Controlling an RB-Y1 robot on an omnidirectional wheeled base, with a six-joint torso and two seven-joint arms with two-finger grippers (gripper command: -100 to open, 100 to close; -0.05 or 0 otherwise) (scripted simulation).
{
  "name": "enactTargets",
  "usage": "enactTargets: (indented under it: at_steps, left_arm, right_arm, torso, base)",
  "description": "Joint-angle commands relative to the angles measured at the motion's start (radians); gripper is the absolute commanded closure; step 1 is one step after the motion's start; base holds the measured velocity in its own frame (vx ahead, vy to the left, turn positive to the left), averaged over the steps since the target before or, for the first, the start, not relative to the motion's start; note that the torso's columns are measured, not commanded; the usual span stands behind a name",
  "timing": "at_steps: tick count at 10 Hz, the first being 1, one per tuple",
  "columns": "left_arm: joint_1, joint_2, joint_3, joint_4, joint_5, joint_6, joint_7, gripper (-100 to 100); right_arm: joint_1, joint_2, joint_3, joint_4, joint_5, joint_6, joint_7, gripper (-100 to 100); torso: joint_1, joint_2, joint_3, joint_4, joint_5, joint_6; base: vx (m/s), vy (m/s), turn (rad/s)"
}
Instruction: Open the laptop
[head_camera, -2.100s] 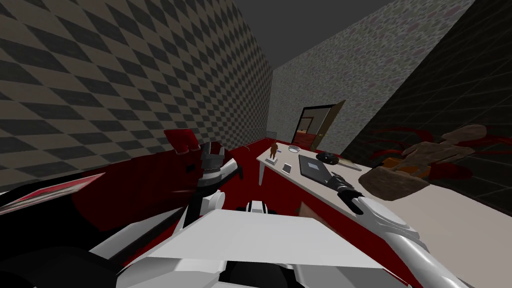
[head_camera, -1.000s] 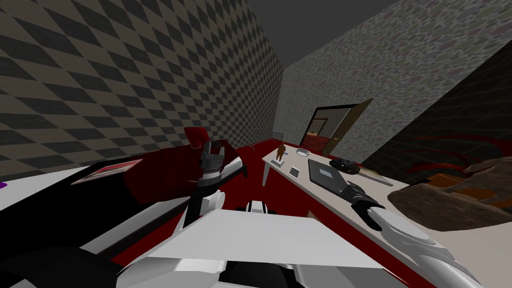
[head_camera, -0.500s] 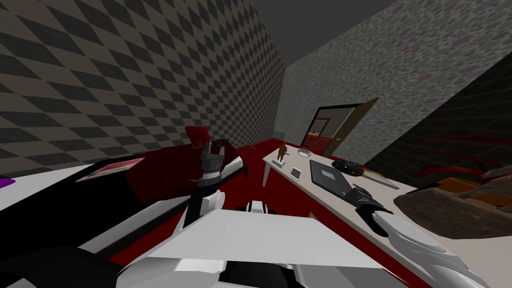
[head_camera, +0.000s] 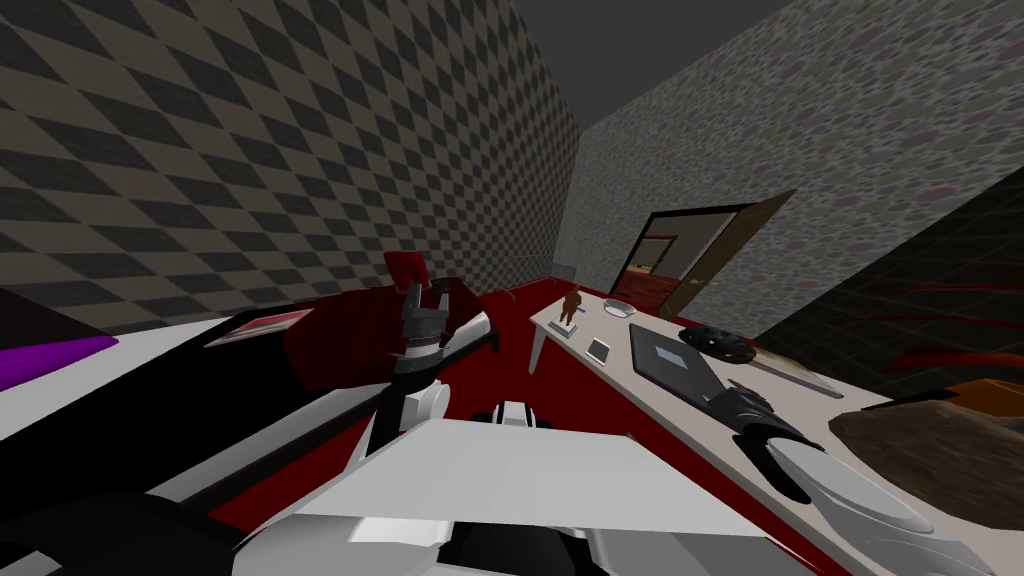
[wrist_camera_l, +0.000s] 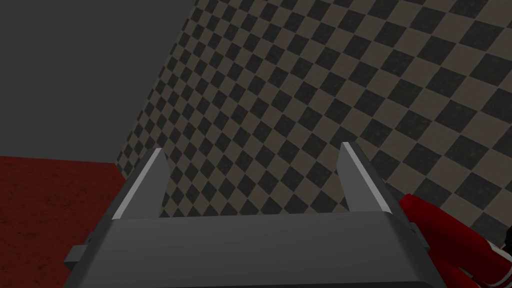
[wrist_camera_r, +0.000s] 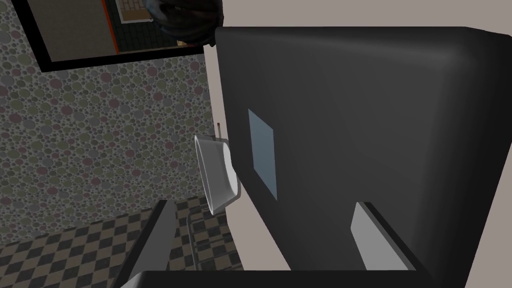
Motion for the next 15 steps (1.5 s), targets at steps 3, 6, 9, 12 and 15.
enactTargets:
  at_steps: [3,6,9,12,15]
  left_arm:
    - [0.000,0.000,0.000,0.000,0.000,0.000,0.000,0]
    - [0.000,0.000,0.000,0.000,0.000,0.000,0.000,0]
    - [0.000,0.000,0.000,0.000,0.000,0.000,0.000,0]
    - [0.000,0.000,0.000,0.000,0.000,0.000,0.000,0]
    - [0.000,0.000,0.000,0.000,0.000,0.000,0.000,0]
  right_arm:
    - [0.017,-0.006,0.035,0.006,-0.034,0.024,-0.005,-100]
    - [0.091,-0.050,0.079,-0.005,0.002,0.102,-0.095,-100]
    - [0.136,-0.094,0.123,-0.016,0.049,0.158,-0.173,-100]
    - [0.165,-0.094,0.123,-0.016,0.049,0.179,-0.232,-100]
    - [0.231,-0.138,0.167,-0.027,0.090,0.254,-0.346,-100]
  torso:
    - [0.000,0.000,0.000,0.000,-0.001,-0.001]
    - [0.001,-0.001,0.000,0.001,0.001,-0.003]
    - [0.000,0.001,0.001,0.001,0.001,0.000]
    - [0.002,0.000,0.000,0.002,0.003,-0.003]
    - [0.005,0.001,0.001,0.004,0.004,-0.010]
  base:
    - [-0.002,-0.003,0.002]
    - [-0.007,0.003,0.161]
    - [0.002,0.004,0.072]
    - [-0.007,-0.001,0.062]
    - [-0.004,-0.001,0.127]
